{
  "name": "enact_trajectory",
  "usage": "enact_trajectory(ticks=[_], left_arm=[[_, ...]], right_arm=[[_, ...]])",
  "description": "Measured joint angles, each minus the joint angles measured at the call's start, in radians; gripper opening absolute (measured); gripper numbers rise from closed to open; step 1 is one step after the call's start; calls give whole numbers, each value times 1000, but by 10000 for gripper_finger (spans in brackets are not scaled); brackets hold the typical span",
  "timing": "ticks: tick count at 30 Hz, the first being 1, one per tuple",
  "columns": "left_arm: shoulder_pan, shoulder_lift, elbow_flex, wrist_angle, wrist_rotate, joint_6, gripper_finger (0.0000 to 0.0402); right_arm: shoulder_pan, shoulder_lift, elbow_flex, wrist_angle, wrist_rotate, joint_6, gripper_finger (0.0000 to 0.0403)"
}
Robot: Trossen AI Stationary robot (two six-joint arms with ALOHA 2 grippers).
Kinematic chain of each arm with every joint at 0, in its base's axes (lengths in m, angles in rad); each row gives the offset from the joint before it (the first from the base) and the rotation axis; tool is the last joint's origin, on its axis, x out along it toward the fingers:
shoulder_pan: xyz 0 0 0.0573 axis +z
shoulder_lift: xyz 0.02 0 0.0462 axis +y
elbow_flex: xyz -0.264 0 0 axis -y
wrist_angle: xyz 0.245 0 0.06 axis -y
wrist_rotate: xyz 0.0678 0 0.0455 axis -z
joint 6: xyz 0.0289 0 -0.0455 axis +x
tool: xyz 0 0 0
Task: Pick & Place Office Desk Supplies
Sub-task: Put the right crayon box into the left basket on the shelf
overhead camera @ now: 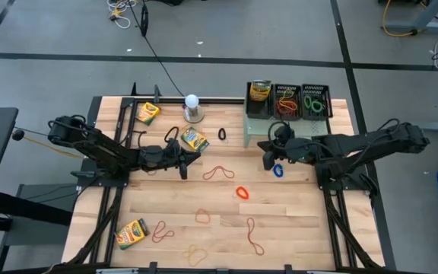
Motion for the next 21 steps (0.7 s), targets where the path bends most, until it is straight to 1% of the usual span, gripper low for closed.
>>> enact_trajectory(ticks=[6, 11, 14, 18, 20, 21], left_arm=[[-3, 0, 57, 15, 9, 0, 11], [-1, 0, 130, 14, 0, 1, 11], [16, 9, 204, 15, -26, 1, 11], [56, 10, 320, 46, 16, 55, 11], [73, 8, 374, 45, -3, 30, 11], [82, 1, 393, 20, 3, 46, 10]], right_arm=[[-1, -2, -17, 38, 1, -47, 2], [-2, -2, -17, 43, 0, -80, 8], [-3, -2, -17, 43, 0, -98, 9], [-2, -2, -17, 43, -11, -140, 10], [-2, -2, -17, 46, -16, -142, 10], [-2, -2, -17, 46, -17, -147, 10]])
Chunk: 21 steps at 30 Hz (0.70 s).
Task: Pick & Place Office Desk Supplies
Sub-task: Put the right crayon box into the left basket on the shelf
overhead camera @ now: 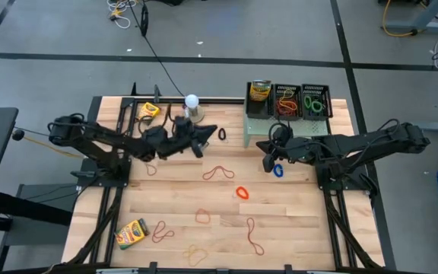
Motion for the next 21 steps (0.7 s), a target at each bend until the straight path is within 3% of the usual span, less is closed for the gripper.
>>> enact_trajectory(ticks=[2, 9, 18, 21], left_arm=[[25, -13, 46, -115, 68, 59, 8], [60, -93, 197, -814, 272, 109, 5], [-53, -299, 345, -1704, 604, 167, 7], [-133, -311, 347, -1895, 579, 150, 20]], right_arm=[[0, 0, 0, 0, 0, -10, 11], [7, 0, 0, 8, -11, -15, 11], [7, 1, 1, 15, -11, -34, 11], [7, 1, 1, 18, 2, -39, 11]])
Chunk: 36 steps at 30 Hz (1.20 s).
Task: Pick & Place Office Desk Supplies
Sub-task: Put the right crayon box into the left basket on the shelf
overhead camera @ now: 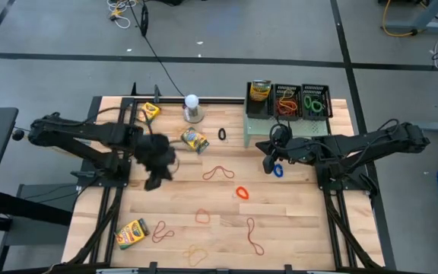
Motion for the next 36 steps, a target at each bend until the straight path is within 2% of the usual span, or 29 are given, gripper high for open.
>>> enact_trajectory(ticks=[2, 4, 8, 12, 18, 23, 27, 36], left_arm=[[-36, 12, -1, -31, -116, 16, 30], [-20, 43, -1, 14, -198, 19, 31], [114, 138, -1, 161, -268, -98, 11], [207, 270, 0, 255, -341, -63, 22], [276, 479, 0, 310, -369, -51, 94], [285, 552, -1, 356, -476, -66, 136], [285, 568, -1, 390, -491, -71, 142], [286, 660, -1, 419, -515, -127, 120]], right_arm=[[0, 0, 0, 2, 13, -5, 11], [0, 0, 0, 6, 16, -13, 11], [0, 0, 0, 11, 20, -15, 11], [0, 0, 0, 11, 20, -15, 11], [0, 0, 0, 11, 21, -15, 11], [0, 0, 0, 11, 21, -15, 11], [0, 0, 0, 11, 22, -18, 11], [0, 0, 0, 11, 59, -26, 11]])
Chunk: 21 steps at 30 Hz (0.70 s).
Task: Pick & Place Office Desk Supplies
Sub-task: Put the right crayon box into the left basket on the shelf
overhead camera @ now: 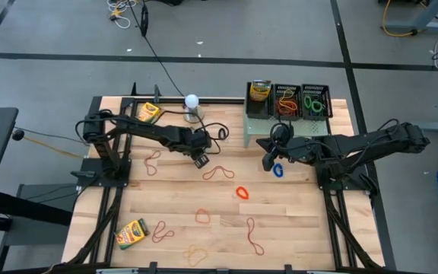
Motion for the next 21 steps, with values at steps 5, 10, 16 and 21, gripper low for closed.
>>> enact_trajectory(ticks=[5, 10, 16, 21], left_arm=[[-1, 8, 2, -3, -4, -18, 67], [-2, -36, 0, 1, 54, -23, 8], [-23, -170, 0, 60, 115, -129, 4], [-62, -256, 0, 151, 163, -227, 4]], right_arm=[[0, 0, 0, 0, 0, 1, 11], [0, 0, 0, 0, -3, 5, 11], [2, -19, 1, -8, -37, 77, 11], [44, -21, 1, -38, -44, 259, 11]])
